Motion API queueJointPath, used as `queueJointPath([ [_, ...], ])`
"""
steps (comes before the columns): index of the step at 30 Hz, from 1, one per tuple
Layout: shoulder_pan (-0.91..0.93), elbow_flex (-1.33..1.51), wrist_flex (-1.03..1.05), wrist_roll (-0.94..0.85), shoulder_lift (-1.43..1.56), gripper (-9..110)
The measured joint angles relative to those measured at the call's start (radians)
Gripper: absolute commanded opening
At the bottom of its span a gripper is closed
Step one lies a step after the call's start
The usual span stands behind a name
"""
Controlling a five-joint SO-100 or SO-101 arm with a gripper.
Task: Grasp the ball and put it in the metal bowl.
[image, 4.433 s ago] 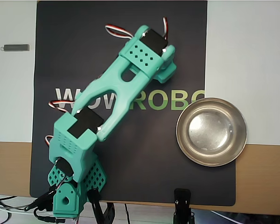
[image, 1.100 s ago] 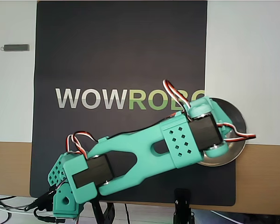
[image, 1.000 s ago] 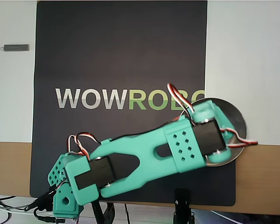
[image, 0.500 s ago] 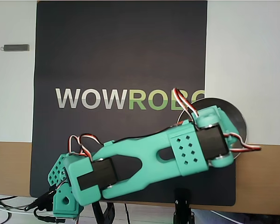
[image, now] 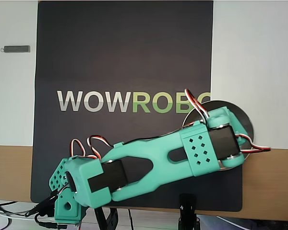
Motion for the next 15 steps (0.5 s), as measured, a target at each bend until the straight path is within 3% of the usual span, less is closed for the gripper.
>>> queueJointPath([
  [15,-0.002,0.000,0.000,0.000,0.000,13],
])
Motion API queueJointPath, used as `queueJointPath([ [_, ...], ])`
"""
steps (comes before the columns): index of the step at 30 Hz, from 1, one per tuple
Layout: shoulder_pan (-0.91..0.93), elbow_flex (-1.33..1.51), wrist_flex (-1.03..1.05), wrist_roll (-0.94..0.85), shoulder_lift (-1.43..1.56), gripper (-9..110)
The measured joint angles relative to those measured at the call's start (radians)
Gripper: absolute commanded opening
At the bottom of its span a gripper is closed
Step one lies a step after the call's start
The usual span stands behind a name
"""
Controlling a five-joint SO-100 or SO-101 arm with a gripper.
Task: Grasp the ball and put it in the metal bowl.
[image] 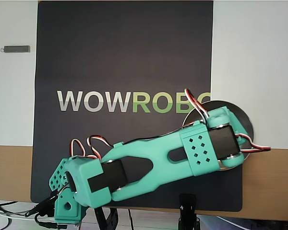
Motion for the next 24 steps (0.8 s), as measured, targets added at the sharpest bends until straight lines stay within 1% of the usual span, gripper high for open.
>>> queueJointPath([
  [1,0.000,0.000,0.000,0.000,0.000,14],
  [2,0.000,0.000,0.000,0.000,0.000,17],
  [5,0.000,0.000,0.000,0.000,0.000,32],
  [7,0.000,0.000,0.000,0.000,0.000,39],
  [24,0.000,0.000,0.000,0.000,0.000,41],
])
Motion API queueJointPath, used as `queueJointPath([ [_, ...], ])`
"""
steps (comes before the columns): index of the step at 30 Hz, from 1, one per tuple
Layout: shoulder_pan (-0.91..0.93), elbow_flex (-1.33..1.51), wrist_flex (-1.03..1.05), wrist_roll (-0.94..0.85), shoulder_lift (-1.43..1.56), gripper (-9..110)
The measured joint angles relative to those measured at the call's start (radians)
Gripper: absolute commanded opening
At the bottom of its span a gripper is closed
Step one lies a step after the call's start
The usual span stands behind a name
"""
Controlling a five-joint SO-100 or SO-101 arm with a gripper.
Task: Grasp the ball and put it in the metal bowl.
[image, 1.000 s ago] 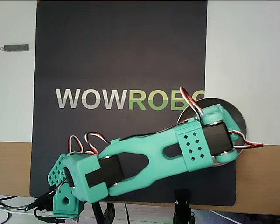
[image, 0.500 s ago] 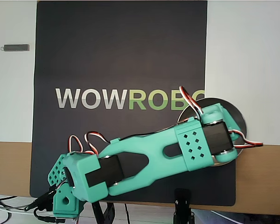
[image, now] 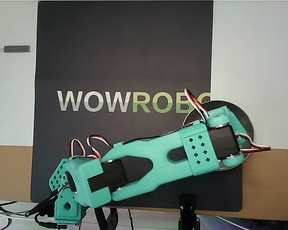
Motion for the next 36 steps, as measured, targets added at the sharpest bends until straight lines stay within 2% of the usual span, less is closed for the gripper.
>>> queueJointPath([
  [22,0.000,0.000,0.000,0.000,0.000,42],
  [28,0.000,0.000,0.000,0.000,0.000,63],
  [36,0.000,0.000,0.000,0.000,0.000,63],
])
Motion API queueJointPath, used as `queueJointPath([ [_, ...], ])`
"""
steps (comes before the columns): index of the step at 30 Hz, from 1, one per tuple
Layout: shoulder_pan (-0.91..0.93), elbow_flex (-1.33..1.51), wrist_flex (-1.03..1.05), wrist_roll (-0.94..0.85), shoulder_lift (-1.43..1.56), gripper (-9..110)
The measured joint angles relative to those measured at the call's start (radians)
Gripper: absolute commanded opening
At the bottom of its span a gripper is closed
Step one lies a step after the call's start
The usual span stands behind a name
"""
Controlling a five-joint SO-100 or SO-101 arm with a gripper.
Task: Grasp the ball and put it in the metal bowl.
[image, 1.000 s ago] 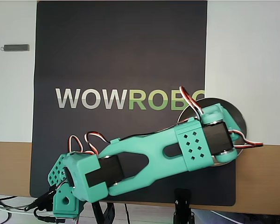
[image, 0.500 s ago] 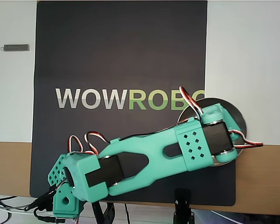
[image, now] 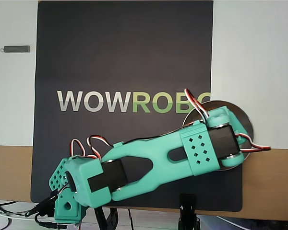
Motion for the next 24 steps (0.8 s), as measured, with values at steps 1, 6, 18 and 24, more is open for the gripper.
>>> queueJointPath([
  [1,0.000,0.000,0.000,0.000,0.000,63],
  [6,0.000,0.000,0.000,0.000,0.000,63],
  [18,0.000,0.000,0.000,0.000,0.000,16],
  [24,0.000,0.000,0.000,0.000,0.000,0],
])
